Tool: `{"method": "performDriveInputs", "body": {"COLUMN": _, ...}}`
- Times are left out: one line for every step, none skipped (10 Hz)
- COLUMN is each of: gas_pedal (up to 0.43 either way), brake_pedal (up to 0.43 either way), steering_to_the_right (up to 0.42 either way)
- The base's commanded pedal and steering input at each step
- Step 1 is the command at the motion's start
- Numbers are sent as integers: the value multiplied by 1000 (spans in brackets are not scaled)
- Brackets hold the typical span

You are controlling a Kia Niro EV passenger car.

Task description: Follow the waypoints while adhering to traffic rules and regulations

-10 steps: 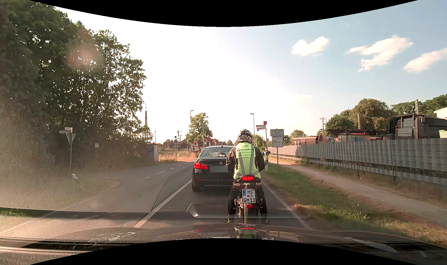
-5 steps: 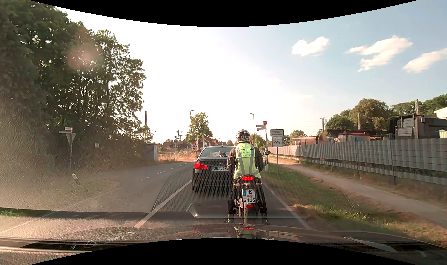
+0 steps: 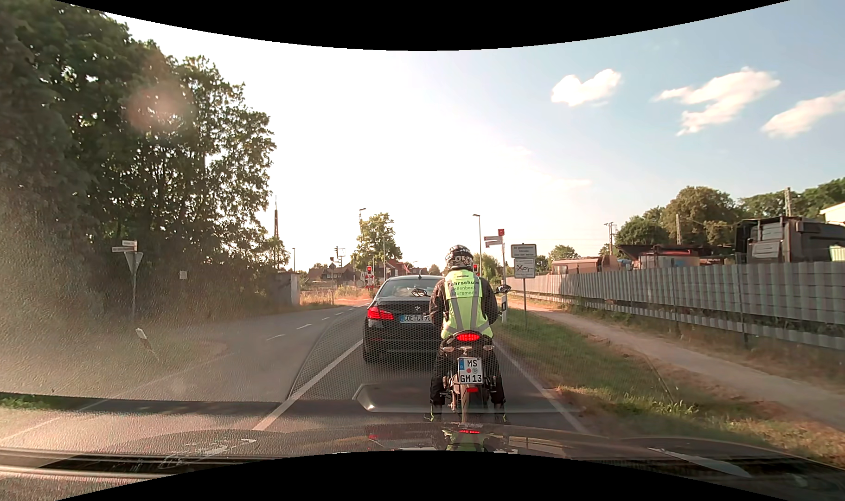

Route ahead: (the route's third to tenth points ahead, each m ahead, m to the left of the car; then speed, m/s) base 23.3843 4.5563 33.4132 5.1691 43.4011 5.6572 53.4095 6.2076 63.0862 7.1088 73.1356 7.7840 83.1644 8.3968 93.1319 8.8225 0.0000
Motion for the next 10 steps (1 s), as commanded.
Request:
{"method": "performDriveInputs", "body": {"gas_pedal": 0, "brake_pedal": 0, "steering_to_the_right": 6}}
{"method": "performDriveInputs", "body": {"gas_pedal": 0, "brake_pedal": 0, "steering_to_the_right": 6}}
{"method": "performDriveInputs", "body": {"gas_pedal": 0, "brake_pedal": 0, "steering_to_the_right": 6}}
{"method": "performDriveInputs", "body": {"gas_pedal": 0, "brake_pedal": 0, "steering_to_the_right": 6}}
{"method": "performDriveInputs", "body": {"gas_pedal": 0, "brake_pedal": 0, "steering_to_the_right": 6}}
{"method": "performDriveInputs", "body": {"gas_pedal": 0, "brake_pedal": 0, "steering_to_the_right": 6}}
{"method": "performDriveInputs", "body": {"gas_pedal": 0, "brake_pedal": 0, "steering_to_the_right": 6}}
{"method": "performDriveInputs", "body": {"gas_pedal": 0, "brake_pedal": 0, "steering_to_the_right": 6}}
{"method": "performDriveInputs", "body": {"gas_pedal": 0, "brake_pedal": 0, "steering_to_the_right": 6}}
{"method": "performDriveInputs", "body": {"gas_pedal": 0, "brake_pedal": 0, "steering_to_the_right": 6}}
